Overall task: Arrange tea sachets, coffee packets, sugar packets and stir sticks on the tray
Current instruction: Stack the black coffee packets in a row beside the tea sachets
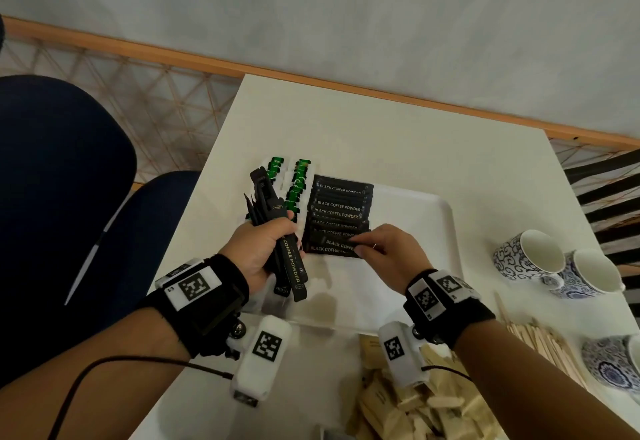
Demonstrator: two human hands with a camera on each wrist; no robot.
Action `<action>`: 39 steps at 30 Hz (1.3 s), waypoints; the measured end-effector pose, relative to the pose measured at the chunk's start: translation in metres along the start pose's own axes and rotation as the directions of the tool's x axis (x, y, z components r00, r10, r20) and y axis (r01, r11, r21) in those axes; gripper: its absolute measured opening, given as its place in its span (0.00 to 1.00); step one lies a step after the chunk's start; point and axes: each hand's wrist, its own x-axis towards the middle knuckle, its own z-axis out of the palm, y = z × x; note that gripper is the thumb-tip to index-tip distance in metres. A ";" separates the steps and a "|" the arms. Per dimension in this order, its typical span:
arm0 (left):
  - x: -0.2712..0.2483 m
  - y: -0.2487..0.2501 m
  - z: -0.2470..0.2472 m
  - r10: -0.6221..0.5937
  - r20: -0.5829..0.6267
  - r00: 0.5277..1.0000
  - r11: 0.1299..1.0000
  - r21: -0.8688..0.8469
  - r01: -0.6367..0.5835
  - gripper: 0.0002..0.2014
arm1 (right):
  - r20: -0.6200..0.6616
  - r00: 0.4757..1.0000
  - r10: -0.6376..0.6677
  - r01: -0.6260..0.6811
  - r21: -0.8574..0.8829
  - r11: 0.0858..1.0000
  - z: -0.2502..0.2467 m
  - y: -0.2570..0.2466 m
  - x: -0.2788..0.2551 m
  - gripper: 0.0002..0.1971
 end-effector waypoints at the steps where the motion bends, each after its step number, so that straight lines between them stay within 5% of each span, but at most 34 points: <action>1: 0.000 0.000 0.000 0.001 -0.005 1.000 1.000 0.004 -0.001 0.07 | 0.004 1.000 0.003 -0.003 -0.006 1.000 0.002 0.002 -0.001 0.10; 9: 0.002 -0.001 -0.002 0.016 -0.031 0.999 0.998 0.063 -0.014 0.08 | 0.043 0.999 -0.014 0.017 -0.063 0.998 0.015 -0.003 0.000 0.09; 21: 0.003 -0.003 -0.005 0.036 -0.025 0.999 0.992 0.122 -0.032 0.02 | -0.052 0.990 -0.130 0.117 -0.211 0.971 0.027 -0.011 0.011 0.07; 29: 0.004 -0.007 -0.002 0.021 -0.007 1.000 0.992 0.124 -0.020 0.07 | -0.084 0.985 -0.152 0.132 -0.208 0.969 0.025 -0.007 0.013 0.10; 35: 0.003 -0.009 0.001 0.028 0.012 1.000 0.982 0.185 -0.029 0.07 | -0.211 0.945 -0.251 0.244 -0.059 0.968 0.018 -0.012 0.010 0.06; 39: 0.000 -0.012 0.006 0.017 0.056 0.998 0.968 0.248 -0.031 0.09 | -0.065 0.990 -0.123 0.134 0.208 0.969 0.008 -0.031 0.004 0.11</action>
